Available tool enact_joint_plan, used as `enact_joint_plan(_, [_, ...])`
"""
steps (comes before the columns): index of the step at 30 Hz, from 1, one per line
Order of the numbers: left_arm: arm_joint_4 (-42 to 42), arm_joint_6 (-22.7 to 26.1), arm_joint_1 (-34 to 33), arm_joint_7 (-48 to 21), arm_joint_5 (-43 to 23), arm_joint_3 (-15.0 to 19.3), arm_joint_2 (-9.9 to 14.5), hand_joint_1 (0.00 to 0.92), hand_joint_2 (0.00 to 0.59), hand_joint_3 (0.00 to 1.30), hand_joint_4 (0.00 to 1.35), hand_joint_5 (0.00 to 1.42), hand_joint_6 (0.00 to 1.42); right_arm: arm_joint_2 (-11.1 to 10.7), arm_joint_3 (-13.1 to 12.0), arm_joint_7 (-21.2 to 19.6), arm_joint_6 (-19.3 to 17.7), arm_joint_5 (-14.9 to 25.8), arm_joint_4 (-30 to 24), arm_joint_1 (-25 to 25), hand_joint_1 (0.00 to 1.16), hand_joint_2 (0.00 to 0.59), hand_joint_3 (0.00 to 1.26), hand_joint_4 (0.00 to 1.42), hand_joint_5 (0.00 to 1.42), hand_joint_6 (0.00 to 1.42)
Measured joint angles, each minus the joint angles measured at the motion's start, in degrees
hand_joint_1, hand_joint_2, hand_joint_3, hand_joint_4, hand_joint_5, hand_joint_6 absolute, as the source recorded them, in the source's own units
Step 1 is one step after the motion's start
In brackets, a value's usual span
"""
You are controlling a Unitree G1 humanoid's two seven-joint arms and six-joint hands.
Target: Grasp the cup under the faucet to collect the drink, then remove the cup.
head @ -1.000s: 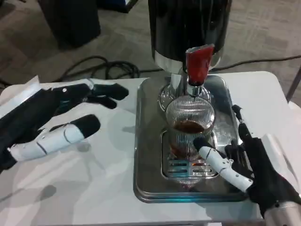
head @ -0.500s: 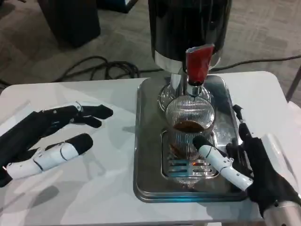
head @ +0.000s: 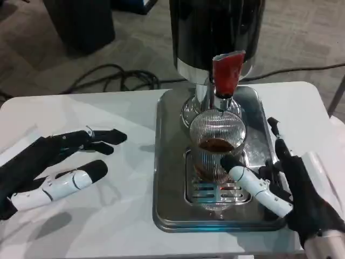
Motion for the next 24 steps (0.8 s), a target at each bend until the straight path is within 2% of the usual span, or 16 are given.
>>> enact_joint_plan(10, [0.01,-0.06,1.35,0.09,0.00,-0.31,0.00,0.173,0.176,0.30,0.22,0.26,0.18,0.18,-0.32,0.03,-0.48,0.11,-0.15,-2.37,0.19,0.109,0.00,0.00,0.00,0.21])
enact_joint_plan(24, [0.01,-0.08,2.04,0.13,0.05,-0.61,0.00,0.166,0.178,0.30,0.21,0.25,0.18,0.61,-0.36,0.05,-1.64,1.13,1.55,-5.68,0.16,0.070,0.00,0.00,0.01,0.20])
